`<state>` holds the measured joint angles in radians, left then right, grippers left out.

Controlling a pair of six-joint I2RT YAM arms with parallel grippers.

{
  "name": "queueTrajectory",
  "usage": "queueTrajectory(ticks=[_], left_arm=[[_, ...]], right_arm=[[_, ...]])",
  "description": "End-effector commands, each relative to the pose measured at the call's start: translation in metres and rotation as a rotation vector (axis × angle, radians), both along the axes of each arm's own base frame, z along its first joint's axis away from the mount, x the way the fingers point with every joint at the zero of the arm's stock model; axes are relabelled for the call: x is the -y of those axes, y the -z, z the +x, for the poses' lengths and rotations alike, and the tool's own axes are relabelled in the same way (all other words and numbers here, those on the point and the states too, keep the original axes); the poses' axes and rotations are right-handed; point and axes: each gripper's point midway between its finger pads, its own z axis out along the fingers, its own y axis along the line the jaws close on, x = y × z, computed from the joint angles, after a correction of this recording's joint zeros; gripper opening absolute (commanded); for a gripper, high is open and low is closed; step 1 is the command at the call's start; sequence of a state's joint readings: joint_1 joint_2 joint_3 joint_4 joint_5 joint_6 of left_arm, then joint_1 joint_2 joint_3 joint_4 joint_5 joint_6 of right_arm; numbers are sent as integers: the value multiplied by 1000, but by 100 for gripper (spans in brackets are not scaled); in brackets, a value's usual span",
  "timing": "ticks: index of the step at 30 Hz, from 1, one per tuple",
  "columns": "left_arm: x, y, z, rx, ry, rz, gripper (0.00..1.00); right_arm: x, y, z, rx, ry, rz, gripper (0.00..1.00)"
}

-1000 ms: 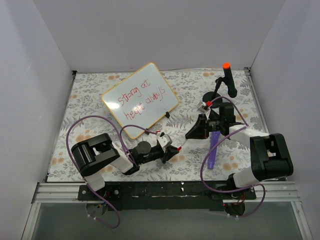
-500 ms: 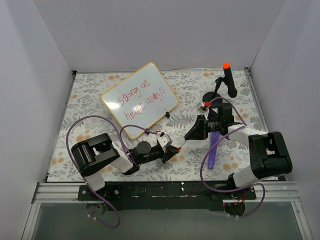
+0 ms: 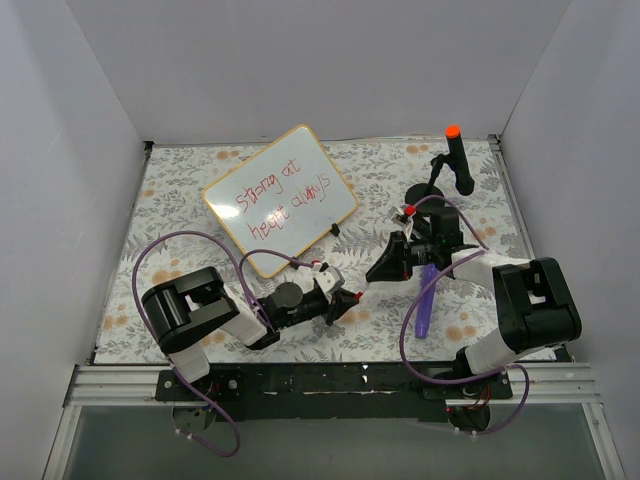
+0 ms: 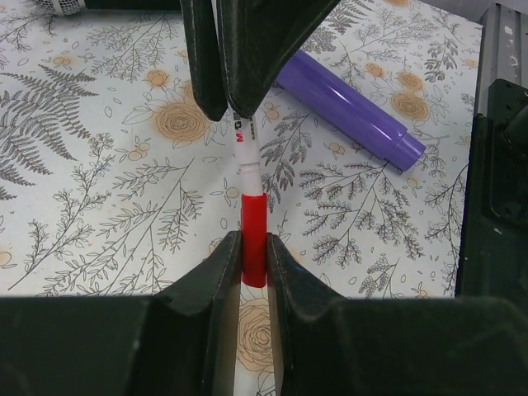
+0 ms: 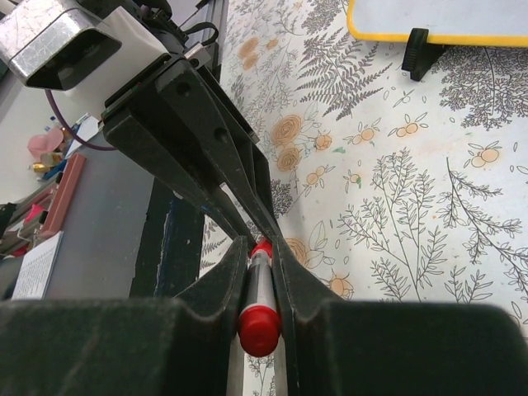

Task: Write a sentence on the whiteboard
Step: Close the whiteboard marker at the center of the board.

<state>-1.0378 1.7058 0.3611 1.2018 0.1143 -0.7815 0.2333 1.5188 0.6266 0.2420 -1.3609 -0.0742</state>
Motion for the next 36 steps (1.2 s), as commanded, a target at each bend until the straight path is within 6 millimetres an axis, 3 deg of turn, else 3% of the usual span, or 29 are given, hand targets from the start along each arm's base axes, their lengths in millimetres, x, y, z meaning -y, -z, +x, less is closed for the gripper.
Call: queueTrajectory(ticks=[1,12,21,29,36], left_arm=[[15,-48,21,103,-49,-120,0],[16,-101,48,162,-175,-306,0],[18,-119,53,220,-151,-327,0],[13,-176,70,283,-124,-478,0],[20,-209,76,356,-92,-537,0]], right_arm=[[-8,-3,-3,-3,-45,14,1],[-14,13,0,-28,-38,-51,1],[-26,41,0,-53,-47,-179,1],[-41,58,-16,-99,-113,-234,1],[-48,68,-27,-132,-156,-254,1]])
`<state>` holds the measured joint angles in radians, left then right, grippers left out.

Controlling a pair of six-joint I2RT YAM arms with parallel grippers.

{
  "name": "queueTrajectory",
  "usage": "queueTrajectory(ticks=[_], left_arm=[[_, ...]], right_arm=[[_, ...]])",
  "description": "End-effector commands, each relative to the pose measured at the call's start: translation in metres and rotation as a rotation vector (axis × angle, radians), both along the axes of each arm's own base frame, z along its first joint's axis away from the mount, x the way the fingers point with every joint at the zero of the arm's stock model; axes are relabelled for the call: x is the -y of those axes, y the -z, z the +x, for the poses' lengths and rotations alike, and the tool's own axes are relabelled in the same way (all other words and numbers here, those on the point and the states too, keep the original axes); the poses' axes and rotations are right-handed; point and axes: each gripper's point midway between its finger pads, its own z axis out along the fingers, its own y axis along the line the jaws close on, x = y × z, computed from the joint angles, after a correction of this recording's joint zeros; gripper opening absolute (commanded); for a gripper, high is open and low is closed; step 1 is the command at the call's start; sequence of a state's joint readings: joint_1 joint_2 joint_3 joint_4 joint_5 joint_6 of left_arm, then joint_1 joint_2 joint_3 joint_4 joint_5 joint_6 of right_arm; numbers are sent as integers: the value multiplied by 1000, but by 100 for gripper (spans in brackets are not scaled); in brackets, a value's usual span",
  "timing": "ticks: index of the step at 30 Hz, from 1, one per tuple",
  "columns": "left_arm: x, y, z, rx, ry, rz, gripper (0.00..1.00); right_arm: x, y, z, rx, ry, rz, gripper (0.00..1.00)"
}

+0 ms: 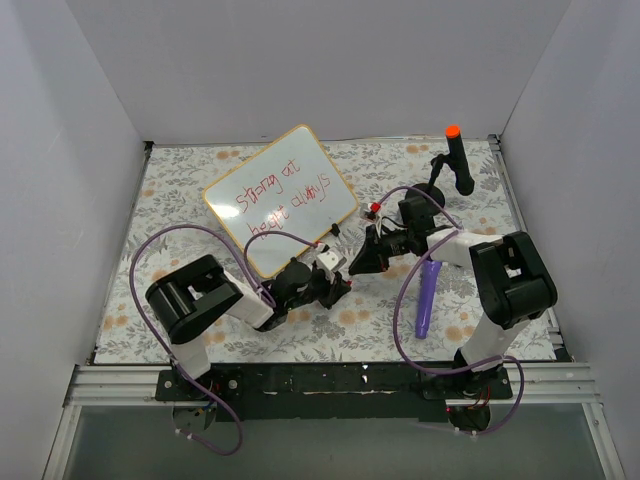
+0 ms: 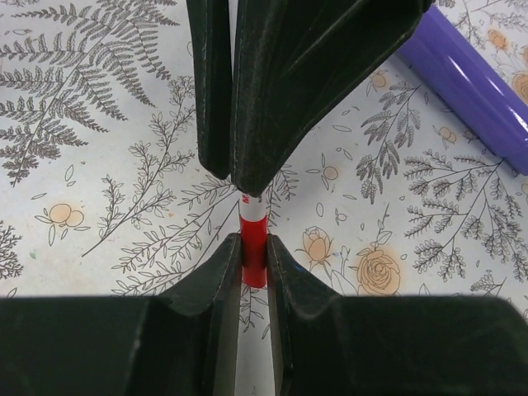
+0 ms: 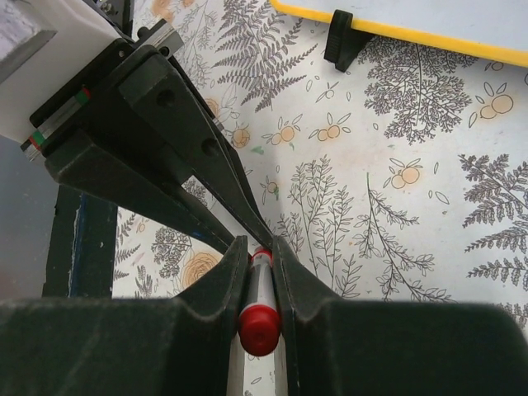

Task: Write a sentence on the whiteboard
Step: Close the whiteboard marker at the center of the board.

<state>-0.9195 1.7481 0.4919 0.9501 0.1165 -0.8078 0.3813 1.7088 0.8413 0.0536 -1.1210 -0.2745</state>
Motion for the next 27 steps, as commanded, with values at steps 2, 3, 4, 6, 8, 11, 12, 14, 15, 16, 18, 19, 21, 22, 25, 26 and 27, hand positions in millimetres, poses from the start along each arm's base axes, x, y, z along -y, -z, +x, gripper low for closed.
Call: queueTrajectory(ticks=[2,3,4,6,8,11,12,14,15,16,18,19,21,22,25,26,27], left_arm=[[31,-245,27,533,15,-631,0],[30,-251,28,547,14,-638,0],[28,-256,29,557,16,-644,0],[27,-266,28,576,24,-648,0],[28,-271,26,591,45,-641,0],[27,-260,23,572,64,-604,0],[28,-255,18,564,95,-599,0],[25,-235,10,514,129,-583,0],[23,-232,5,510,146,-592,0],[22,-223,2,491,153,-588,0],[14,-212,-8,456,163,-605,0],[12,-209,-9,447,161,-610,0],[6,-201,-12,419,152,-610,0],[6,-199,-14,409,153,-607,0],[2,-195,-19,382,156,-594,11],[1,-196,-21,381,156,-596,13],[0,-193,-21,367,154,-584,19]], right_arm=[[-10,32,-64,-256,-122,-83,1],[-10,33,-66,-264,-126,-84,1],[-11,34,-67,-264,-130,-87,1],[-12,37,-68,-274,-132,-97,1],[-13,39,-68,-284,-135,-102,1],[-14,37,-65,-272,-135,-104,1],[-14,36,-64,-257,-137,-102,1],[-14,31,-62,-229,-138,-99,1],[-14,30,-61,-216,-137,-98,1],[-14,30,-59,-197,-136,-102,1],[-11,24,-58,-161,-140,-119,1],[-9,30,-54,-114,-136,-145,1],[-8,26,-52,-86,-126,-137,1],[-9,24,-51,-71,-123,-142,1],[-7,20,-45,-30,-110,-161,1],[-6,19,-43,-15,-104,-168,1],[-5,19,-42,-5,-98,-172,1]])
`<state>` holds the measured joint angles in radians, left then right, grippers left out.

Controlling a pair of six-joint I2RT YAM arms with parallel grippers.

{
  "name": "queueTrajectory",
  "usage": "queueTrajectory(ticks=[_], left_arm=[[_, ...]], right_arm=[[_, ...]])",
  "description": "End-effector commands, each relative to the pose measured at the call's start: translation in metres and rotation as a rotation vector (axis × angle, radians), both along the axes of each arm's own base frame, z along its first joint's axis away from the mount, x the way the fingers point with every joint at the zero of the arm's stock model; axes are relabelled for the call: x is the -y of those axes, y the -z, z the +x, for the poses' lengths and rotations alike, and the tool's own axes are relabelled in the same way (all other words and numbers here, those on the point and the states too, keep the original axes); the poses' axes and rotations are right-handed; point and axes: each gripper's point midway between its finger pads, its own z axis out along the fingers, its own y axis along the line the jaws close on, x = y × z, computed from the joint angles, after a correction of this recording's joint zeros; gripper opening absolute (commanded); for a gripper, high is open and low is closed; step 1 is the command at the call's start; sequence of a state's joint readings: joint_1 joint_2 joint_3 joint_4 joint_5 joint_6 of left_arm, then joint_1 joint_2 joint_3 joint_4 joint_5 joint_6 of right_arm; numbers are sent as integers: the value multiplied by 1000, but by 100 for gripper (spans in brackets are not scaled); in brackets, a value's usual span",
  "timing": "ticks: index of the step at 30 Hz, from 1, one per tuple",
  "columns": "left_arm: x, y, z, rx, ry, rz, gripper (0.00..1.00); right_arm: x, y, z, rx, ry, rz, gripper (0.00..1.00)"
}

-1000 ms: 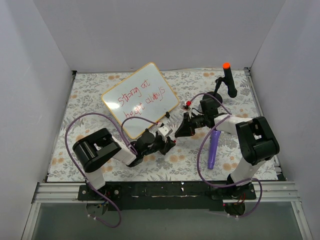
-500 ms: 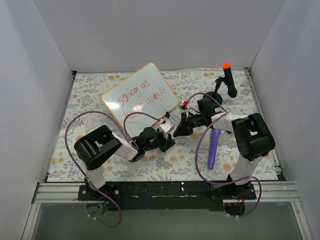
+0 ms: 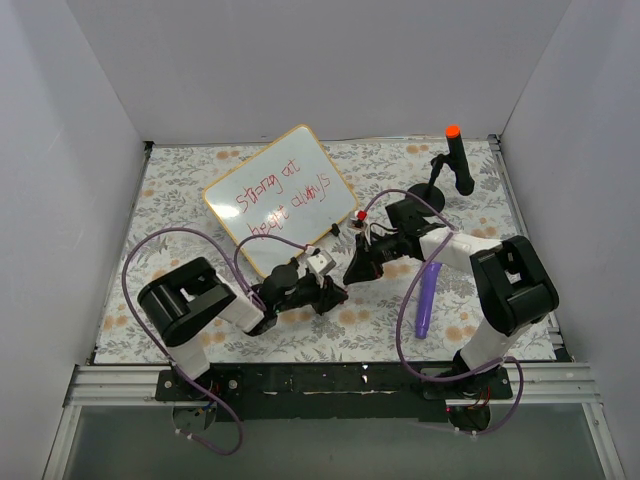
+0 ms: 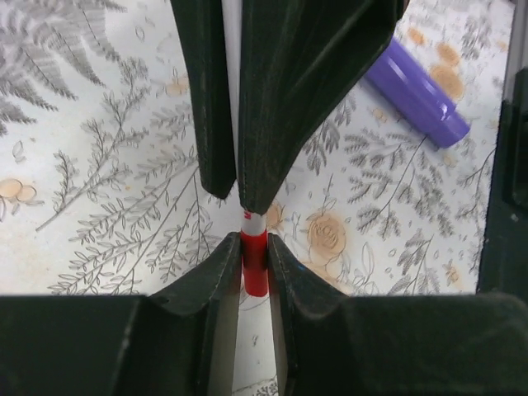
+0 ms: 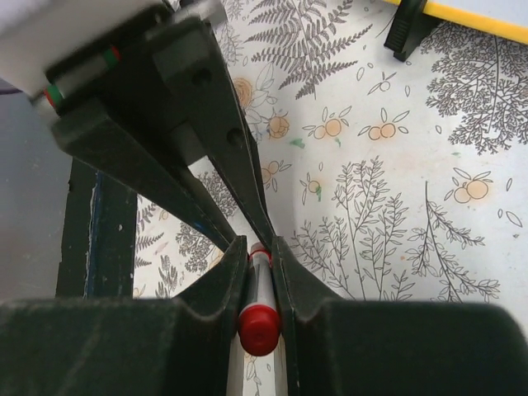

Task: Write a sentence on the whiteboard
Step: Close the whiteboard marker at the center of the board, then place the whiteboard marker at the center of the board.

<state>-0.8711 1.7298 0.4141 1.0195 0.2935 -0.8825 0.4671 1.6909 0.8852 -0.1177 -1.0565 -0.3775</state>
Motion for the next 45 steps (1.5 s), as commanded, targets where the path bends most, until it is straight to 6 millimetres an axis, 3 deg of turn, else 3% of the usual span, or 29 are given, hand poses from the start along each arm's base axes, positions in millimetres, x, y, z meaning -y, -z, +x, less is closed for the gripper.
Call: queueTrajectory(ticks=[1,6,9,10,12,14,15,16,17,18,20,22,25,31,33,36,40,42,45], left_arm=[[8,-189,1,415,14,-529,22],[-9,-189,-12,381,6,-559,48],[-17,-184,-18,355,-6,-553,54],[-23,-191,-23,364,-5,-568,57],[-28,-182,-26,329,-18,-532,61],[-34,-195,-30,331,-19,-535,65],[-33,-175,-25,264,-44,-450,66],[-34,-172,-23,236,-60,-417,67],[-39,-186,-24,225,-76,-427,72],[-41,-167,-18,142,-118,-330,76],[-52,-179,-14,97,-184,-317,81],[-61,-175,-14,23,-232,-254,85],[-77,-186,-19,-36,-289,-274,98],[-103,-204,-18,-49,-399,-319,98],[-107,-204,-18,-60,-415,-315,98],[-110,-210,-21,-72,-419,-340,98],[-121,-222,-24,-69,-448,-361,98],[-127,-221,-26,-78,-467,-335,98],[-138,-225,-26,-60,-499,-330,98]], right_arm=[[8,14,-16,-4,-7,-103,1],[14,9,-6,19,22,-98,1],[18,5,-2,35,35,-90,1],[21,1,2,48,46,-89,1],[24,-2,4,63,56,-85,1],[29,-5,9,114,75,-99,1],[30,-7,11,129,79,-107,1],[34,-11,15,177,90,-119,1],[35,-14,18,200,99,-126,1],[38,-17,21,227,109,-131,1],[44,-23,27,298,135,-152,1],[51,-23,31,348,160,-182,1],[57,-14,34,358,177,-215,1],[63,19,32,287,144,-294,1],[64,20,30,282,138,-301,1],[65,6,31,281,145,-261,1],[84,-30,49,253,253,-144,6],[91,-40,49,237,278,-111,11],[98,-35,49,218,311,-119,16]])
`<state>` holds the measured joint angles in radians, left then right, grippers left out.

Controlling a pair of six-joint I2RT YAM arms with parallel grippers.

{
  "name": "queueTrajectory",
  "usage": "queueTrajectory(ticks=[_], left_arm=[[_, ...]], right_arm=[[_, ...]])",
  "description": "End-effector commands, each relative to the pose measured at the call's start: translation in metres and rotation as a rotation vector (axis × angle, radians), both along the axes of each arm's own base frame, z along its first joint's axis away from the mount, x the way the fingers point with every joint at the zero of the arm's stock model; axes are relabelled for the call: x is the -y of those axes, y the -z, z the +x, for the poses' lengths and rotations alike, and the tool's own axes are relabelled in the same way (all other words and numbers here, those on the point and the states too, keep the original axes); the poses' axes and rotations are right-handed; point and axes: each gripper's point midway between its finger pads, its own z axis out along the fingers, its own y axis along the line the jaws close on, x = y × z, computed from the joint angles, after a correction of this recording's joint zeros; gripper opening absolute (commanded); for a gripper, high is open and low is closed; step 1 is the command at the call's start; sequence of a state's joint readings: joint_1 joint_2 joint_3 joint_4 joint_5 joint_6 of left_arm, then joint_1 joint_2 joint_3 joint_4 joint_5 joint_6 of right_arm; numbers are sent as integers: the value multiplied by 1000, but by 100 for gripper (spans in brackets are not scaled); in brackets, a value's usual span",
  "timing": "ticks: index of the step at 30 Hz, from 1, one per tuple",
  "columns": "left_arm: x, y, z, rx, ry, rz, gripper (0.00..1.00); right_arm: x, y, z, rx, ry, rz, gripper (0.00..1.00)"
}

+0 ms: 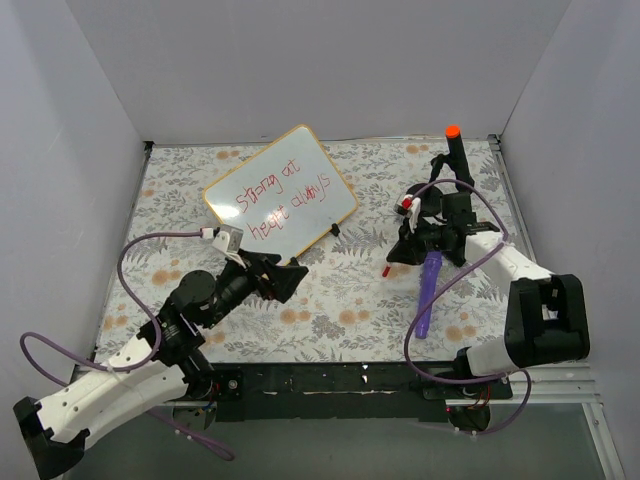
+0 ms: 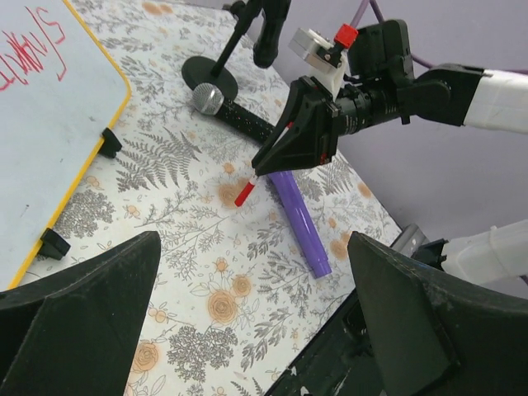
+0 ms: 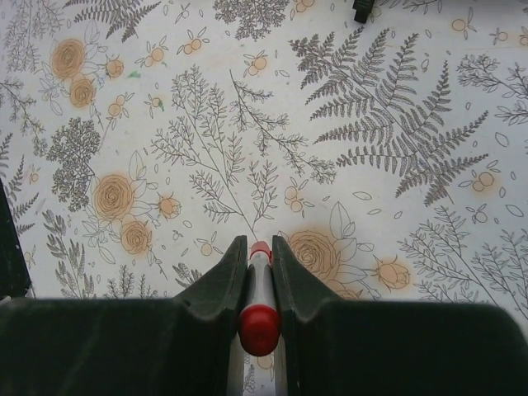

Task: Write a sentence on the whiteboard
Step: Place the whiteboard marker at the center of the board, then reset both arms

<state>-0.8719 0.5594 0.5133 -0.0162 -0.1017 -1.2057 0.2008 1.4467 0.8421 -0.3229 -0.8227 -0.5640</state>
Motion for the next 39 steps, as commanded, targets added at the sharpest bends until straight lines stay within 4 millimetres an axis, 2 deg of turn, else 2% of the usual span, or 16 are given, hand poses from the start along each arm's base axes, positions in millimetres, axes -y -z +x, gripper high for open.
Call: queueTrajectory(ticks=[1,6,11,12,15,18,23,24,26,27,29,30,32,36,38,39], left_arm=[[-22,-15,3,8,-87,2,98],[-31,-11,-3,-9,-97,-16,98],[-38,-4,-7,-20,-111,-20,98],[-39,-4,-8,-18,-113,-23,98],[-44,-6,-9,-11,-123,-17,98],[-47,-9,-8,-2,-138,-4,98],[-52,-13,5,13,-201,62,98],[-57,-26,9,35,-226,77,98],[-67,-33,19,33,-298,142,98],[-66,-52,24,58,-311,160,98],[-71,-70,30,85,-350,179,98],[-68,-74,38,86,-363,210,98],[-73,-99,47,124,-402,236,98],[-73,-108,80,126,-410,285,98],[-66,-98,101,80,-369,289,98],[-74,-92,115,47,-350,280,98]], right_arm=[[-2,-18,-5,-11,0,68,18],[4,3,-3,-158,17,87,30],[14,1,5,-192,56,112,49],[17,-2,9,-181,69,114,59],[30,-9,18,-144,116,97,70],[51,-23,26,-88,179,92,73],[66,-47,26,23,206,77,75],[73,-57,29,84,228,44,75],[84,-71,32,149,278,-5,77],[99,-86,35,209,344,-47,78],[115,-115,39,284,416,-78,79],[131,-135,37,329,493,-95,85],[145,-172,38,401,578,-89,91],[161,-219,27,441,803,-23,93],[167,-228,25,434,892,4,92],[176,-234,21,435,972,9,92]])
